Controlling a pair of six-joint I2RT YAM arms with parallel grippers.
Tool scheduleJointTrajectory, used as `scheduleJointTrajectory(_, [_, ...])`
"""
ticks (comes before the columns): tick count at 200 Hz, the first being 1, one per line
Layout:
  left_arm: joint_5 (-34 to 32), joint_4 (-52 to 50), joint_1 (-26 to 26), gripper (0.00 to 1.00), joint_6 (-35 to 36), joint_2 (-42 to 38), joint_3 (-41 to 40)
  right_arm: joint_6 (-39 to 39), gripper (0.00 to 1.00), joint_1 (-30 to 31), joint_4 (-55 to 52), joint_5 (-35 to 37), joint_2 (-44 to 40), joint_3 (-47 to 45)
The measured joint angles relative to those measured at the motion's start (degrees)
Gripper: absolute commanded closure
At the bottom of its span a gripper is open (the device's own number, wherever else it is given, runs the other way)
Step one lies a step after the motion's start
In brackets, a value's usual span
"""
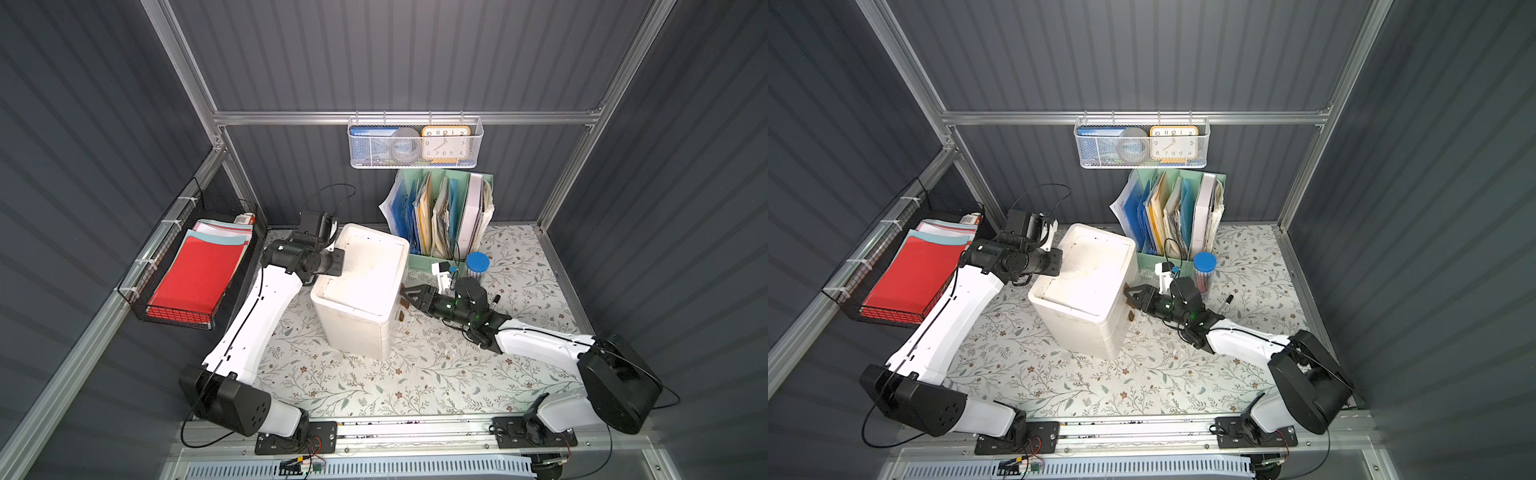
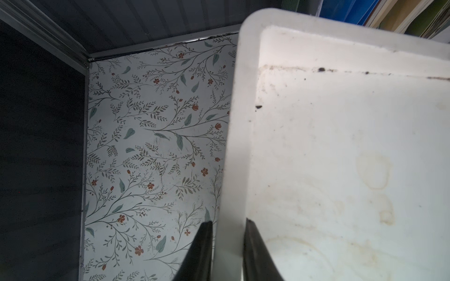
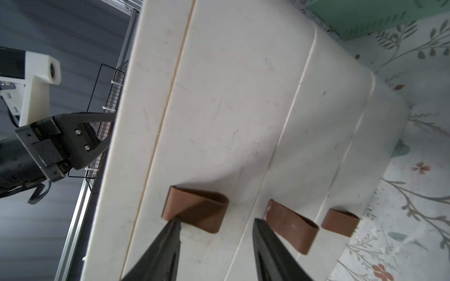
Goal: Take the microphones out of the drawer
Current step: Adjust the storage box at the center of the board, then open the drawer in the storage box.
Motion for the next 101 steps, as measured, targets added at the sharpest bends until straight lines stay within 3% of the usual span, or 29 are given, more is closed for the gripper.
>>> scheduleJointTrajectory(81, [-0.5, 1.5, 0.6, 1.00, -0.6, -0.7, -1.2, 6.1, 0.59, -0.7, 15.2, -0.2, 7.1, -0.9])
scheduleJointTrajectory(101, [-0.5, 1.7, 0.6, 1.00, -0.6, -0.8, -1.5, 6.1, 0.69, -0.7, 16.4, 0.0, 7.3, -1.0])
